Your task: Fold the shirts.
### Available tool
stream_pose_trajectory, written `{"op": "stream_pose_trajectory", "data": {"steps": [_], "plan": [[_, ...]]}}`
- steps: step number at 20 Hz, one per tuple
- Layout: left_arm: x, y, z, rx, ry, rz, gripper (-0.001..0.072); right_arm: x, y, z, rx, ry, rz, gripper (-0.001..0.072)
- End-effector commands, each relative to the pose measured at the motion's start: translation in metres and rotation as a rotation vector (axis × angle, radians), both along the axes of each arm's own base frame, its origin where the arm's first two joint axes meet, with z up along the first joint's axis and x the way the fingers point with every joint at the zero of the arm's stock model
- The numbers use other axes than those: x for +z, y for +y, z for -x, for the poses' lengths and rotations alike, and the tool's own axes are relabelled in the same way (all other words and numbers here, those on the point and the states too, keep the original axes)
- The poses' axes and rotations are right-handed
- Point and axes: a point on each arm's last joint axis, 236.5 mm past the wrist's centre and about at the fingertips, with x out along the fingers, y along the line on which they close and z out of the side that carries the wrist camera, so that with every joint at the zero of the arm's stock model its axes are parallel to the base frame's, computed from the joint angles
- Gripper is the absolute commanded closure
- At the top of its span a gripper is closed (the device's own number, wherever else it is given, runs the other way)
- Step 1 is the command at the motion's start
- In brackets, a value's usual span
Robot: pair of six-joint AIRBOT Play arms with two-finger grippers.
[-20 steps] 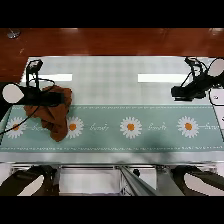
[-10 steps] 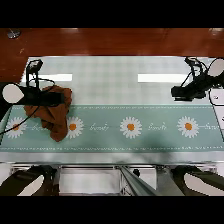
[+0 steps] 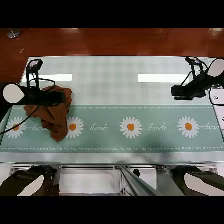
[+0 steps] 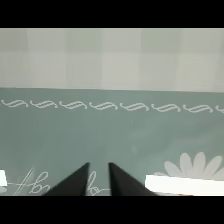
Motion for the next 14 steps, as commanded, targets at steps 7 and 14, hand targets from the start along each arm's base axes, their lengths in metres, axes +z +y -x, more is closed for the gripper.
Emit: {"op": "stream_pose_trajectory", "data": {"steps": [7, 14], "plan": [[-0.014, 0.127, 0.015, 0.33, 0.129, -0.15, 0.0, -0.01, -0.032, 0.03, 0.038, 0.125, 0.142, 0.0086], [-0.057, 0.149, 0.012, 0.562, 0.141, 0.118, 0.0, -0.036, 0.008, 0.03, 0.005, 0.106, -0.031, 0.0086]]}}
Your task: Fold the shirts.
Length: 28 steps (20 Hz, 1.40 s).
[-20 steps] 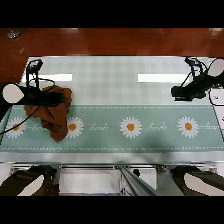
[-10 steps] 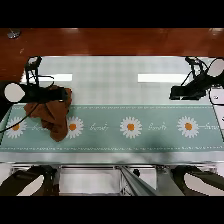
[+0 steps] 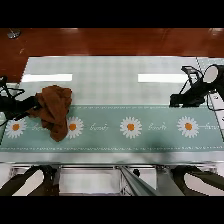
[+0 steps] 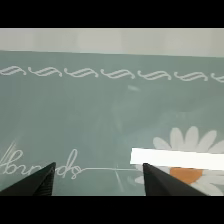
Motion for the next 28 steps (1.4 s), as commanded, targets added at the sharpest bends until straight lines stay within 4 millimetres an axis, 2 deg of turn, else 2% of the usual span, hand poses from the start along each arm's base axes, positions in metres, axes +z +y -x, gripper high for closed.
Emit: {"op": "stream_pose_trajectory", "data": {"steps": [1, 3, 6, 7, 8, 9, 10, 12, 13, 14, 16, 18, 19, 21, 23, 25, 27, 28], "plan": [[-0.013, 0.001, -0.028, 0.093, -0.094, 0.082, 0.0, -0.007, 0.019, -0.001, -0.026, -0.01, -0.084, 0.0086], [-0.034, -0.014, -0.042, 0.071, -0.083, 0.107, 0.0, -0.006, 0.022, -0.004, -0.043, -0.021, -0.096, 0.0086], [-0.066, -0.039, -0.048, 0.011, -0.024, 0.118, 0.0005, -0.006, 0.022, -0.006, -0.068, -0.029, -0.097, 0.0086], [-0.071, -0.044, -0.047, -0.002, 0.001, 0.125, 0.0107, -0.006, 0.022, -0.006, -0.069, -0.029, -0.097, 0.0086], [-0.072, -0.048, -0.045, -0.037, 0.026, 0.128, 0.049, -0.006, 0.022, -0.006, -0.069, -0.029, -0.097, 0.0086], [-0.066, -0.052, -0.049, -0.106, 0.017, 0.12, 0.0678, -0.006, 0.022, -0.006, -0.069, -0.029, -0.098, 0.0086], [-0.053, -0.054, -0.056, -0.14, -0.005, 0.114, 0.0678, -0.006, 0.022, -0.006, -0.069, -0.028, -0.098, 0.0086], [-0.001, -0.06, -0.082, -0.199, -0.126, 0.095, 0.0679, -0.002, 0.022, -0.006, -0.068, -0.039, -0.098, 0.0086], [0.036, -0.065, -0.097, -0.219, -0.22, 0.083, 0.0679, 0.004, 0.022, -0.007, -0.067, -0.059, -0.098, 0.0087], [0.083, -0.07, -0.111, -0.237, -0.336, 0.063, 0.0679, 0.014, 0.021, -0.009, -0.066, -0.096, -0.098, 0.0087], [0.182, -0.081, -0.12, -0.278, -0.561, 0.015, 0.0679, 0.041, 0.021, -0.012, -0.064, -0.189, -0.099, 0.0087], [0.278, -0.097, -0.109, -0.331, -0.774, -0.029, 0.0679, 0.072, 0.021, -0.009, -0.06, -0.284, -0.101, 0.0087], [0.316, -0.105, -0.099, -0.354, -0.859, -0.042, 0.0679, 0.088, 0.021, -0.006, -0.057, -0.33, -0.102, 0.0087], [0.379, -0.128, -0.075, -0.41, -1.002, -0.044, 0.0679, 0.117, 0.022, 0.003, -0.052, -0.413, -0.104, 0.0087], [0.425, -0.156, -0.052, -0.479, -1.11, -0.022, 0.0679, 0.143, 0.022, 0.015, -0.047, -0.488, -0.106, 0.0088], [0.461, -0.185, -0.034, -0.546, -1.206, 0.019, 0.0679, 0.165, 0.022, 0.027, -0.049, -0.552, -0.109, 0.0088], [0.481, -0.215, -0.019, -0.607, -1.282, 0.079, 0.0679, 0.182, 0.023, 0.039, -0.054, -0.606, -0.113, 0.0088], [0.482, -0.23, -0.014, -0.643, -1.289, 0.111, 0.0679, 0.189, 0.023, 0.044, -0.052, -0.626, -0.113, 0.0088]]}}
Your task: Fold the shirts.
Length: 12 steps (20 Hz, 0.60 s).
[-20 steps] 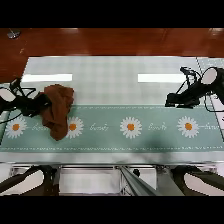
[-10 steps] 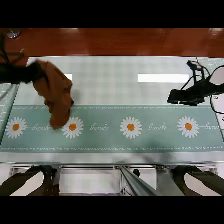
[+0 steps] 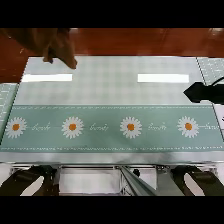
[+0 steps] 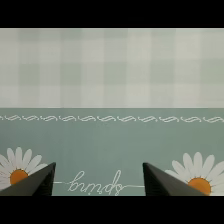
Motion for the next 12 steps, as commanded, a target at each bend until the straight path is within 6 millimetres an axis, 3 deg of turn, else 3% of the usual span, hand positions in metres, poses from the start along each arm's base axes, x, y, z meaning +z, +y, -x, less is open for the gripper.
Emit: {"op": "stream_pose_trajectory", "data": {"steps": [1, 3, 5, 7, 9, 10, 12], "plan": [[0.033, -0.054, 0.033, -0.162, -0.092, 0.039, 0.0679, 0.03, 0.001, 0.023, -0.007, -0.089, -0.006, 0.0088], [0.019, -0.092, 0.042, -0.26, -0.069, 0.045, 0.0679, 0.036, 0.001, 0.031, -0.012, -0.106, -0.01, 0.0088], [-0.014, -0.126, 0.045, -0.327, -0.009, 0.063, 0.0679, 0.041, 0.001, 0.035, -0.015, -0.121, -0.012, 0.0088], [-0.072, -0.157, 0.047, -0.371, 0.125, 0.094, 0.0679, 0.041, 0.001, 0.036, -0.015, -0.12, -0.012, 0.0091], [-0.142, -0.184, 0.057, -0.405, 0.266, 0.085, 0.0679, 0.04, 0.001, 0.036, -0.018, -0.119, -0.015, 0.0093], [-0.181, -0.191, 0.064, -0.41, 0.345, 0.065, 0.0679, 0.038, 0.001, 0.036, -0.019, -0.115, -0.017, 0.0093], [-0.255, -0.186, 0.071, -0.388, 0.481, -0.003, 0.0678, 0.029, 0.003, 0.037, -0.017, -0.093, -0.026, 0.0093]]}}
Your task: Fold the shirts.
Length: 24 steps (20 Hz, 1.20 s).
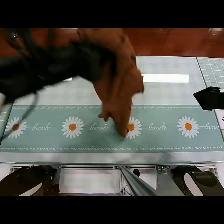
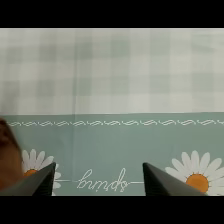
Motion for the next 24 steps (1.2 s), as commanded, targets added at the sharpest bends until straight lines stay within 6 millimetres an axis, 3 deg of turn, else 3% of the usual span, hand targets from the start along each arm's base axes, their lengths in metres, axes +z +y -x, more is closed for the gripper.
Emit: {"op": "stream_pose_trajectory", "data": {"steps": [1, 5, 6, 8, 9, 11, 13, 15, 16, 17, 20, 22, 24], "plan": [[-0.124, 0.001, 0.019, 0.011, 0.221, -0.113, 0.0678, -0.014, 0.007, 0.003, 0.01, 0.034, -0.03, 0.0093], [-0.233, 0.065, 0.03, 0.112, 0.475, -0.29, 0.0673, -0.053, 0.039, 0.002, 0.065, 0.089, -0.167, 0.0078], [-0.249, 0.08, 0.033, 0.137, 0.528, -0.318, 0.0594, -0.062, 0.045, -0.002, 0.063, 0.089, -0.202, 0.0078], [-0.261, 0.11, 0.027, 0.201, 0.605, -0.349, 0.0002, -0.082, 0.053, -0.008, 0.057, 0.134, -0.257, 0.0078], [-0.258, 0.13, 0.019, 0.245, 0.633, -0.354, 0.0004, -0.09, 0.055, -0.013, 0.057, 0.165, -0.266, 0.0078], [-0.241, 0.176, 0.004, 0.318, 0.674, -0.366, 0.0003, -0.097, 0.032, -0.028, 0.02, 0.215, -0.228, 0.0078], [-0.223, 0.23, -0.004, 0.408, 0.709, -0.363, 0.0004, -0.093, -0.01, -0.041, -0.063, 0.226, -0.206, 0.0077], [-0.231, 0.262, 0.017, 0.483, 0.82, -0.327, 0.0004, -0.11, -0.069, -0.031, -0.218, 0.278, -0.17, 0.0079], [-0.245, 0.26, 0.037, 0.475, 0.907, -0.288, 0.0004, -0.126, -0.085, -0.018, -0.297, 0.326, -0.177, 0.0079], [-0.261, 0.243, 0.055, 0.426, 0.977, -0.235, 0.0004, -0.146, -0.084, -0.007, -0.327, 0.379, -0.208, 0.008], [-0.291, 0.164, 0.093, 0.226, 1.078, -0.001, 0.0004, -0.207, -0.026, 0.027, -0.219, 0.541, -0.33, 0.008], [-0.314, 0.14, 0.113, 0.196, 1.107, 0.013, 0.0004, -0.229, 0.005, 0.04, -0.144, 0.588, -0.346, 0.008], [-0.33, 0.124, 0.121, 0.195, 1.1, -0.011, 0.0004, -0.236, 0.026, 0.044, -0.083, 0.596, -0.332, 0.008]]}}
